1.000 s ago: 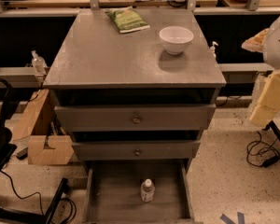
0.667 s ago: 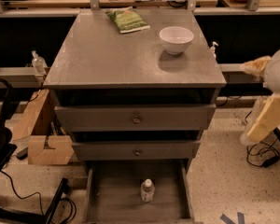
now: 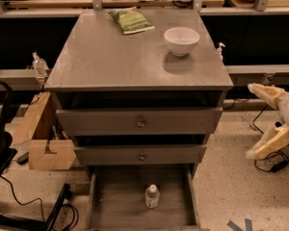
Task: Pick blue plastic bottle from bottom drawer and place on counter
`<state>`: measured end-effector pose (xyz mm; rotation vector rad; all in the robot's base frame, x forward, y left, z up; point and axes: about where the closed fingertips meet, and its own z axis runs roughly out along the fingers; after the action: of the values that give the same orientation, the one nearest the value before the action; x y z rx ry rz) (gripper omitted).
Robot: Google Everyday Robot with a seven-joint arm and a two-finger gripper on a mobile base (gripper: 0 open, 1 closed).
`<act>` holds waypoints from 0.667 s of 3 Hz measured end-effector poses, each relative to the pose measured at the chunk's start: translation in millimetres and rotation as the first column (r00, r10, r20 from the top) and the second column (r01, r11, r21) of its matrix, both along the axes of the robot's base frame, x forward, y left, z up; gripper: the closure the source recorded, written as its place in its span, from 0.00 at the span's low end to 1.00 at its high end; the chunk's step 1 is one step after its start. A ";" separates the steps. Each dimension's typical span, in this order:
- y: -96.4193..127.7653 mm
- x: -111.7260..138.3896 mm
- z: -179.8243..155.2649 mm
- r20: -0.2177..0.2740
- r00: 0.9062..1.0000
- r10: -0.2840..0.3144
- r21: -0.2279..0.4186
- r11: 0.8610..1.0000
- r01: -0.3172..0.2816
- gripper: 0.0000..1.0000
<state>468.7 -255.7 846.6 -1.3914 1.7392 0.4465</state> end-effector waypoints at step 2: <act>-2.5 1.4 -23.3 0.118 0.986 0.117 0.055 0.991 -0.124 0.00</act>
Offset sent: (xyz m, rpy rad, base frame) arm 0.0005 -0.0038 -0.0174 0.0634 -0.0830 0.0868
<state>470.2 -258.2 823.4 -1.4540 1.5423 0.4729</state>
